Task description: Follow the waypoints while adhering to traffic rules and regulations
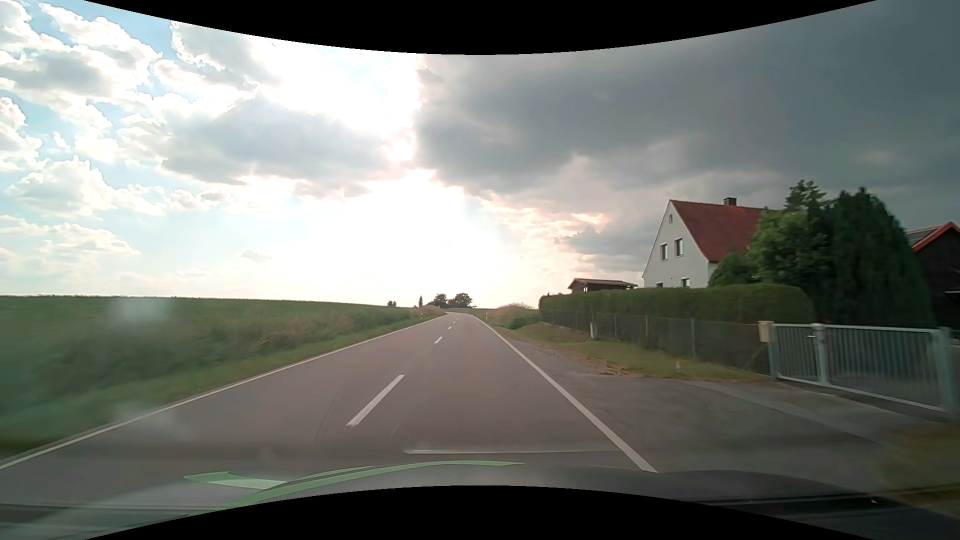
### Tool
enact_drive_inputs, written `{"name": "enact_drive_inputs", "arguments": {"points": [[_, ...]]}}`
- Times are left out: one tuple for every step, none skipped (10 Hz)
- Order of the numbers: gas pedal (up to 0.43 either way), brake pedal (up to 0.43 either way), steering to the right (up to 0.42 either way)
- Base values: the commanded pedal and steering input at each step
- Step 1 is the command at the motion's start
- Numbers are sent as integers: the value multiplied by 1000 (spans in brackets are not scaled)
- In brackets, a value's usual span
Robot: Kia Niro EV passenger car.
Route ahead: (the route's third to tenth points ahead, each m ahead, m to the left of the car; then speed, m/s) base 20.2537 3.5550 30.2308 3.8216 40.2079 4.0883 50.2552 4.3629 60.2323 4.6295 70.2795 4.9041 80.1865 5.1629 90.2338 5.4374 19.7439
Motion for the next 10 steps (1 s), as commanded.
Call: {"name": "enact_drive_inputs", "arguments": {"points": [[197, 0, -1], [189, 0, -1], [189, 0, -1], [189, 0, -2], [189, 0, -2], [189, 0, -3], [189, 0, -4], [189, 0, -4], [189, 0, -4], [189, 0, -4]]}}
